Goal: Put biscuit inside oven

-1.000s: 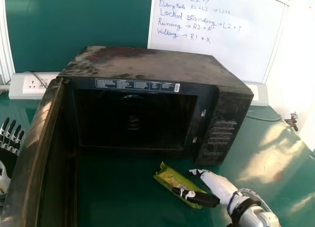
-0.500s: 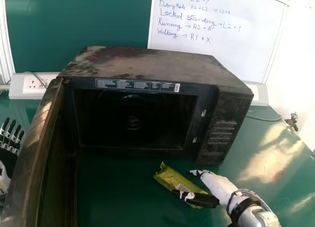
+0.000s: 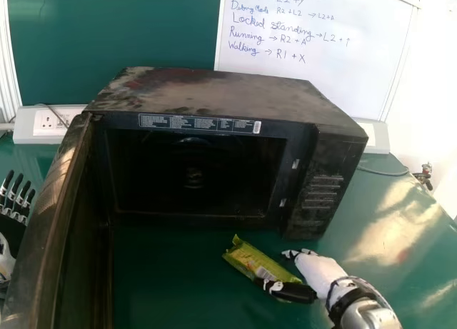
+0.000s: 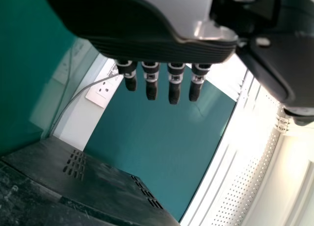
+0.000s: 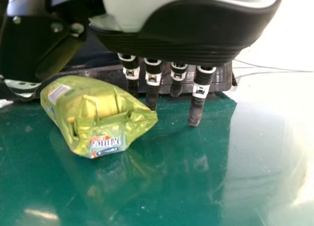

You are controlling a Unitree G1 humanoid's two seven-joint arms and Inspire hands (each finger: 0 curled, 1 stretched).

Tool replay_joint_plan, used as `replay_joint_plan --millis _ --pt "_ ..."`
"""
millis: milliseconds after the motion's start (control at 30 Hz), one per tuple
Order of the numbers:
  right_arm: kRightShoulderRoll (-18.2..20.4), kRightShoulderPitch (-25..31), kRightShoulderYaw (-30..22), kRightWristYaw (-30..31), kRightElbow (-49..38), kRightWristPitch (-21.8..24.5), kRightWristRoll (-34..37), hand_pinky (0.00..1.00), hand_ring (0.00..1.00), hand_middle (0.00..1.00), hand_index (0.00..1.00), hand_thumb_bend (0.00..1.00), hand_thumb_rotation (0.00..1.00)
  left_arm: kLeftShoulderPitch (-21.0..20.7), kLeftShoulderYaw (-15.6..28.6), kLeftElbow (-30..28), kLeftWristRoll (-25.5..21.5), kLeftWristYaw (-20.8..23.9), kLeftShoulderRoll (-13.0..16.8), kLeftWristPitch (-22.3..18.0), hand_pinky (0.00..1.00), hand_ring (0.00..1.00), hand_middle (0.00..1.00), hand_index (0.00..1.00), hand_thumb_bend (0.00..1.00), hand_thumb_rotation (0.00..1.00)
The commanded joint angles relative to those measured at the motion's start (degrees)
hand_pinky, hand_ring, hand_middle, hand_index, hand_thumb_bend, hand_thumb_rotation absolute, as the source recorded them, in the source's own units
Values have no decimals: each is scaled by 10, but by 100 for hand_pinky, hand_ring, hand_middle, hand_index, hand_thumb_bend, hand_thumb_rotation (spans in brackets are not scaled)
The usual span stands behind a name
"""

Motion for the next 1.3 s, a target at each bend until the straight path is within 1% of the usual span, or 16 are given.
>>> replay_joint_plan --millis 0,100,133,300,333,433,533,633,667,733,800,867,1067,1133,1167,1267 --pt "12 -9 14 6 -7 10 -23 76 87 88 93 97 11 16 -2 17 -1 -3 -18 -4 90 75 81 97 0 0" --pt "22 -12 30 8 -6 16 -62 75 85 87 93 99 12 19 -3 10 0 2 -20 -3 93 76 81 97 0 0" --pt "25 -13 36 9 -5 16 -75 75 84 87 92 100 13 19 -4 8 0 2 -20 -2 96 76 82 98 0 0" --pt "39 -16 55 13 1 12 -121 73 81 87 92 100 15 21 -4 5 -1 2 -21 0 100 77 83 98 0 0" --pt "42 -17 58 16 0 12 -127 72 81 87 92 100 16 21 -4 5 -1 3 -21 -1 97 77 82 98 0 0" --pt "50 -20 64 27 -1 11 -143 72 81 87 92 100 17 21 -3 4 -3 3 -21 2 95 76 82 97 0 0" --pt "55 -21 68 35 0 9 -160 74 82 88 92 100 18 20 -2 7 -5 -2 -20 1 97 77 82 98 0 0" --pt "60 -20 68 38 1 5 -170 74 83 88 92 100 17 19 -2 9 -5 -3 -21 1 87 75 81 97 0 0" --pt "61 -19 69 38 1 3 -173 74 83 88 92 100 18 18 -2 11 -5 -4 -20 0 86 75 81 97 0 0" --pt "63 -19 70 40 1 -1 -179 73 82 88 92 100 18 20 -3 5 -3 1 -22 1 90 75 81 97 0 0" --pt "65 -19 69 46 1 -3 -183 73 83 88 92 100 18 22 -4 2 -3 1 -22 1 97 76 81 98 0 0" --pt "67 -20 67 49 0 -5 -184 74 82 88 92 100 18 23 -5 0 -2 2 -23 1 99 76 82 98 0 0" --pt "65 -22 64 54 0 -14 -191 72 82 87 92 100 20 20 -4 1 -9 -4 -23 6 98 76 82 98 0 0" --pt "64 -22 64 53 2 -17 -196 70 81 87 92 100 20 20 -4 1 -7 0 -24 4 92 75 82 97 0 0" --pt "64 -23 64 53 4 -18 -199 70 80 87 92 100 20 19 -4 3 -8 -1 -23 4 90 75 81 97 0 0" --pt "68 -23 64 59 5 -18 -204 69 80 87 92 100 20 19 -4 6 -8 -2 -22 4 91 76 82 97 0 0"
